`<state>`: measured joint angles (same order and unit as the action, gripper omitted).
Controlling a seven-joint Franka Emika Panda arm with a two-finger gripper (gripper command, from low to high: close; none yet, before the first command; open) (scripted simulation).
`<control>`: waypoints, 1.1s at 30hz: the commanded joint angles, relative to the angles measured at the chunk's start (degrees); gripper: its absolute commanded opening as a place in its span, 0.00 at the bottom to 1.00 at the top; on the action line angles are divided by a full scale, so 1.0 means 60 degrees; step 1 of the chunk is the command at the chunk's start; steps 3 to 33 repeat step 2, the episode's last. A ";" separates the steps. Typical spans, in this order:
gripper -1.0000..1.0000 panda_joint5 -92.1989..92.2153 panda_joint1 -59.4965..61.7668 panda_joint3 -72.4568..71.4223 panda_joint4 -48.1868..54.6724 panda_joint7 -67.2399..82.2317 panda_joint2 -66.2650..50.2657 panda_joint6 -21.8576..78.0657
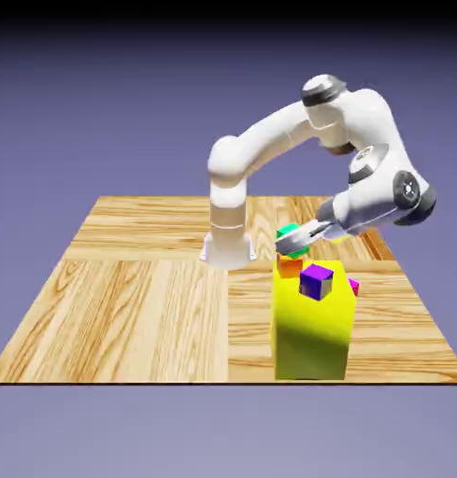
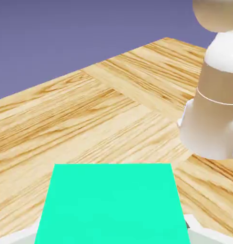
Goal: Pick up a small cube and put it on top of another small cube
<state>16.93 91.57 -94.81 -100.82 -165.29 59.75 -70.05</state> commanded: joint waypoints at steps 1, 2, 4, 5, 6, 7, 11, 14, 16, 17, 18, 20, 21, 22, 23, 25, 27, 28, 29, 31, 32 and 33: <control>1.00 0.0000 0.0000 0.0000 0.0000 0.0000 0.0000 0.0000; 1.00 -0.0036 0.0158 -0.0022 0.0346 -0.0005 -0.0023 0.0219; 1.00 -0.0036 0.0158 -0.0022 0.0346 -0.0005 -0.0023 0.0219; 1.00 -0.0036 0.0158 -0.0022 0.0346 -0.0005 -0.0023 0.0219; 1.00 -0.0036 0.0158 -0.0022 0.0346 -0.0005 -0.0023 0.0219; 1.00 -0.0036 0.0158 -0.0022 0.0346 -0.0005 -0.0023 0.0219; 1.00 -0.0036 0.0158 -0.0022 0.0346 -0.0005 -0.0023 0.0219; 1.00 -0.0036 0.0158 -0.0022 0.0346 -0.0005 -0.0023 0.0219; 1.00 -0.0036 0.0158 -0.0022 0.0346 -0.0005 -0.0023 0.0219; 1.00 -0.0036 0.0158 -0.0022 0.0346 -0.0005 -0.0023 0.0219; 1.00 -0.0036 0.0158 -0.0022 0.0346 -0.0005 -0.0023 0.0219; 1.00 -0.0036 0.0158 -0.0022 0.0346 -0.0005 -0.0023 0.0219; 1.00 -0.0036 0.0158 -0.0022 0.0346 -0.0005 -0.0023 0.0219; 1.00 -0.0036 0.0158 -0.0022 0.0346 -0.0005 -0.0023 0.0219; 1.00 -0.0036 0.0158 -0.0022 0.0346 -0.0005 -0.0023 0.0219; 1.00 -0.0036 0.0158 -0.0022 0.0346 -0.0005 -0.0023 0.0219; 1.00 -0.0036 0.0158 -0.0022 0.0346 -0.0005 -0.0023 0.0219; 1.00 -0.0036 0.0158 -0.0022 0.0346 -0.0005 -0.0023 0.0219; 1.00 -0.0036 0.0158 -0.0022 0.0346 -0.0005 -0.0023 0.0219; 1.00 -0.0036 0.0158 -0.0022 0.0346 -0.0005 -0.0023 0.0219; 1.00 -0.0036 0.0158 -0.0022 0.0346 -0.0005 -0.0023 0.0219; 1.00 -0.0036 0.0158 -0.0022 0.0346 -0.0005 -0.0023 0.0219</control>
